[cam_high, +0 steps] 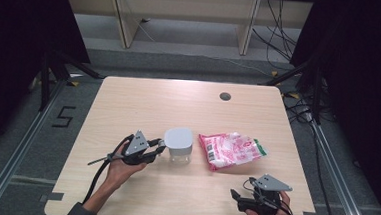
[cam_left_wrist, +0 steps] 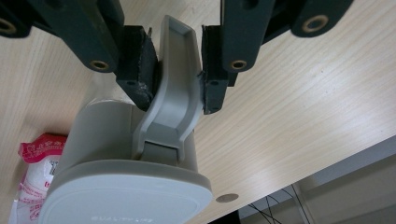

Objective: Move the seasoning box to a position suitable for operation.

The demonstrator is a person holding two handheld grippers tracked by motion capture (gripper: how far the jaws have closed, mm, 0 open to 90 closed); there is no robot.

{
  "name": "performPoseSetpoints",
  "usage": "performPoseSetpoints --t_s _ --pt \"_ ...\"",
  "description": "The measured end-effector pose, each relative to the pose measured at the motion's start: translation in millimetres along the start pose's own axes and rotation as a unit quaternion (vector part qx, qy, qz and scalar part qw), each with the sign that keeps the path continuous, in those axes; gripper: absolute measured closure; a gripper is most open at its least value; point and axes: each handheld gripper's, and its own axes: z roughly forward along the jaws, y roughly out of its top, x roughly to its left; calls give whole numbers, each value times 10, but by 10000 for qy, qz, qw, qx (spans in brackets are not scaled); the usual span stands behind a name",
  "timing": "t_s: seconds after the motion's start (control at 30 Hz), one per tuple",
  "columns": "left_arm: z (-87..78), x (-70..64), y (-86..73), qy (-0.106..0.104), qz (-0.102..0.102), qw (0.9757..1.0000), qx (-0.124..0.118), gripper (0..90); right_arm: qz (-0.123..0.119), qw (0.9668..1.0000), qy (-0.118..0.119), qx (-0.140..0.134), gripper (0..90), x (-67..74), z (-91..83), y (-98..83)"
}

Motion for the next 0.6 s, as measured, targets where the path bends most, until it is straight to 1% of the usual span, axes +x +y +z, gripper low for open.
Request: performPoseSetpoints --t_s 0.03,0.1,0.17,0.23,0.27,0.3,0.33,0.4,0.43,0.47,0.53,0.57,0.6 --pt "21 -18 11 1 -64 10000 5 683 -4 10000 2 -2 219 1 -1 0" --pt "34 -18 19 -38 -66 10000 21 683 -21 10000 -22 8 218 -5 -4 -1" --pt "68 -19 34 -95 -1 10000 18 682 -8 10000 -72 -3 218 -1 -5 -1" --pt "77 -24 33 -115 -31 9999 -20 683 -5 9999 -93 -38 218 2 -2 -3" --pt "79 -12 36 -138 55 9999 -23 683 -13 10000 -56 7 219 -1 -9 -1" --pt "82 -6 34 -170 74 9998 -37 683 -8 10000 -56 -7 218 -1 -6 -2" --pt "87 -17 25 -185 -66 9998 -54 683 -13 10000 -57 3 218 -3 -6 -2" --pt "107 11 23 -219 -59 9997 -84 682 -9 10000 -93 -23 218 0 -4 0" --pt "111 15 28 -169 -53 9998 -78 682 -16 10000 -7 2 218 -6 -3 1" --pt "111 15 28 -169 -53 9998 -78 681 -16 10000 -7 2 218 -6 -3 1" --pt "128 48 33 -214 32 9997 -75 681 -11 10000 -55 2 218 0 -7 -1" --pt "134 40 30 -173 -83 9998 -84 680 -13 10000 -53 0 218 -2 -6 -1" --pt "136 45 30 -168 -76 9998 -73 680 115 9999 -88 -6 218 12 -12 -6"
